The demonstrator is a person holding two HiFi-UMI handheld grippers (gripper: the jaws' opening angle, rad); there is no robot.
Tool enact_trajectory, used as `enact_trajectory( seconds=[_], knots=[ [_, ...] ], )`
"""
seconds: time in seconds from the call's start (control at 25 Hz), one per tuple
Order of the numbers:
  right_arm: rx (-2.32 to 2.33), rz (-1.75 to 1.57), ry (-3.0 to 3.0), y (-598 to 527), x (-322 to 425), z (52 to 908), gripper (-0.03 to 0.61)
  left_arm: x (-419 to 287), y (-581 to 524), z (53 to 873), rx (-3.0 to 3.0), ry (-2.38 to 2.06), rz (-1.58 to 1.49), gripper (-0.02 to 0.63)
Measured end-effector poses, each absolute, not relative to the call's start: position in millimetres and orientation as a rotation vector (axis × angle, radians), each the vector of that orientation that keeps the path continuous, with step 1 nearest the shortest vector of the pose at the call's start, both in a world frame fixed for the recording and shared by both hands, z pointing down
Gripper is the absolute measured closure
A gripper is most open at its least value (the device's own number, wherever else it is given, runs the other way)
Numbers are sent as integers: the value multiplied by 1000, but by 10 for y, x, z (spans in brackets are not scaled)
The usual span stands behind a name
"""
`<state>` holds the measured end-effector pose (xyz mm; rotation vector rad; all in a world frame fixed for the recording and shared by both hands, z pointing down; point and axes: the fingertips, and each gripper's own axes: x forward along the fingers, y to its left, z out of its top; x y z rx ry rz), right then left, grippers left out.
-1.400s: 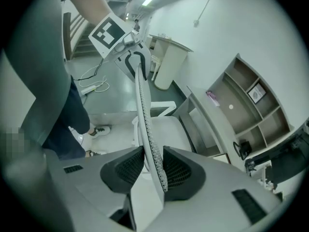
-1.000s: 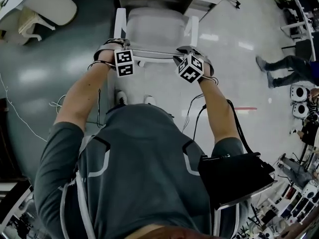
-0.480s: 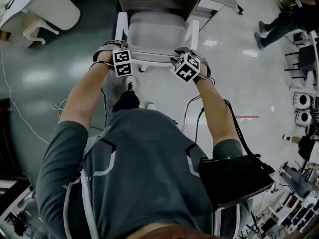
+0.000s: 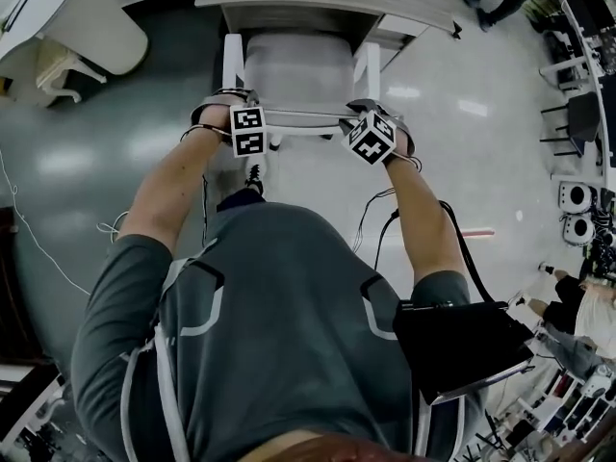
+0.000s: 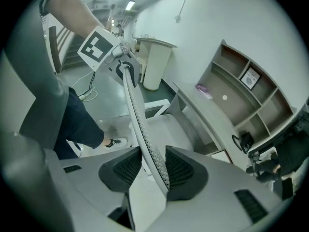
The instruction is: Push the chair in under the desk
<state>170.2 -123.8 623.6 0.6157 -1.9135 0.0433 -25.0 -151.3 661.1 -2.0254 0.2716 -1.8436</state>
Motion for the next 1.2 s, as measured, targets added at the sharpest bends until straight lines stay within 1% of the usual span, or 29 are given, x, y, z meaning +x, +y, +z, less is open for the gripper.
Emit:
enact_trajectory(
  seconds=[0.16,0.48,0.8,1.2],
  knots=[
    [636,56,-1895,-1478,1700,6224,411,-254,-1709,6616,-2025,263,-1818,583],
    [645,77,-1845,-1837,1762,6249,411,-191,-2095,6636,-2013,228,-1800,584],
    [683,99,-1860,-2089,1571,6250,408,-374,-2441,6643,-1981,215,-1777,587],
    [717,105,-1832,-2415,1588,6237,405,-355,-2792,6641,-1985,189,-1809,589]
  ],
)
